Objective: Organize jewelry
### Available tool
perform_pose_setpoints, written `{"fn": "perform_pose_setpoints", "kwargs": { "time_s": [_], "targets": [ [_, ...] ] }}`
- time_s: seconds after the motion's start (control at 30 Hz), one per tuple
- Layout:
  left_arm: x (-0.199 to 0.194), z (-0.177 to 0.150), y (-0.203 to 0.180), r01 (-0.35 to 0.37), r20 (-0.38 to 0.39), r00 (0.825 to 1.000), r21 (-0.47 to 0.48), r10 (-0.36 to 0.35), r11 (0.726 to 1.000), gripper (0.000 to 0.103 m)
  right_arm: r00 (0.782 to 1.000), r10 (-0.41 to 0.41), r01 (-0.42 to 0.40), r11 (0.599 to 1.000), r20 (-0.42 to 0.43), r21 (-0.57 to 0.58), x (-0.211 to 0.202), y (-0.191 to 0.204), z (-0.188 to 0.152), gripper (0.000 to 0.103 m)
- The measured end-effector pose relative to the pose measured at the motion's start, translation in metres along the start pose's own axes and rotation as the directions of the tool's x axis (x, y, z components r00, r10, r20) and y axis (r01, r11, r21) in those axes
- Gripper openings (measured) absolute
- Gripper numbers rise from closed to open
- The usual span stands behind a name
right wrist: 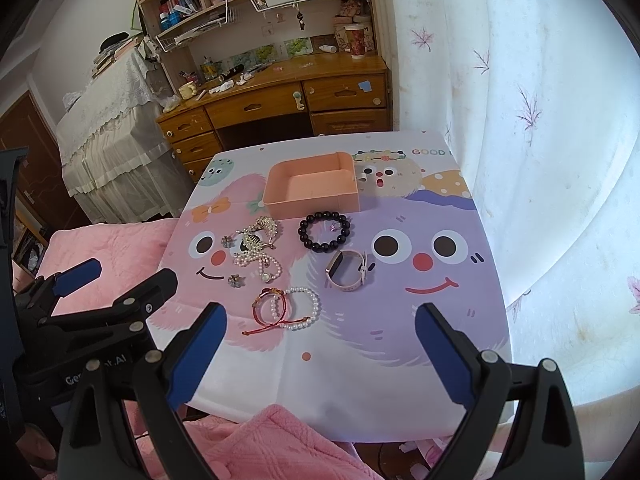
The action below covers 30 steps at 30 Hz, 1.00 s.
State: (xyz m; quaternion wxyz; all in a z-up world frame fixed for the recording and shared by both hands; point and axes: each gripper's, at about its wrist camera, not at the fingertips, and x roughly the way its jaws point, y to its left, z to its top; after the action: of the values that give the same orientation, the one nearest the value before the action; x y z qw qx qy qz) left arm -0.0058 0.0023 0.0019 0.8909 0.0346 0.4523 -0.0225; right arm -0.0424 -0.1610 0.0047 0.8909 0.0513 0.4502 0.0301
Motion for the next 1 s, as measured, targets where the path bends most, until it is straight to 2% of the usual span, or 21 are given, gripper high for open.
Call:
{"fn": "perform_pose_setpoints", "kwargs": {
  "time_s": [0.4,0.53,0.6,0.7,0.83,0.93,1.0],
  "targets": [
    [-0.006,-0.011,-0.003,-0.035,-0.003,0.999,0.019,0.035,0.999,0.102,0.998,0.032,-0.032,0.999,0.052,-0.004,-0.011,-0.005,0.000,0.096],
    [0.001,-0.014,-0.001,-0.060,-0.055,0.997,0.029,0.061,0.998,0.102,0.996,0.052,-0.053,0.999,0.074,0.012,-0.007,-0.013,-0.001,0.096],
    [0.007,-0.018,0.002,-0.077,-0.108,0.991,0.032,0.080,0.997,0.102,0.996,0.043,-0.044,0.999,0.083,0.011,-0.003,-0.015,-0.004,0.096],
    [0.021,-0.025,0.006,-0.047,-0.187,0.981,0.022,0.051,0.999,0.102,0.998,0.034,-0.035,0.999,0.060,0.008,0.010,-0.017,-0.010,0.096],
    [0.056,-0.041,0.004,-0.009,-0.311,0.950,0.026,0.017,1.000,0.102,0.997,-0.035,0.036,0.999,0.062,-0.015,0.031,-0.023,-0.022,0.096],
    [0.086,-0.053,0.000,0.047,-0.345,0.938,0.020,-0.037,0.999,0.102,0.997,-0.073,0.073,0.997,0.026,-0.030,0.057,-0.029,-0.029,0.096],
    [0.107,-0.059,-0.002,0.087,-0.333,0.940,0.012,-0.078,0.996,0.102,0.996,-0.093,0.093,0.995,0.003,-0.046,0.074,-0.033,-0.033,0.096]
  ]
}}
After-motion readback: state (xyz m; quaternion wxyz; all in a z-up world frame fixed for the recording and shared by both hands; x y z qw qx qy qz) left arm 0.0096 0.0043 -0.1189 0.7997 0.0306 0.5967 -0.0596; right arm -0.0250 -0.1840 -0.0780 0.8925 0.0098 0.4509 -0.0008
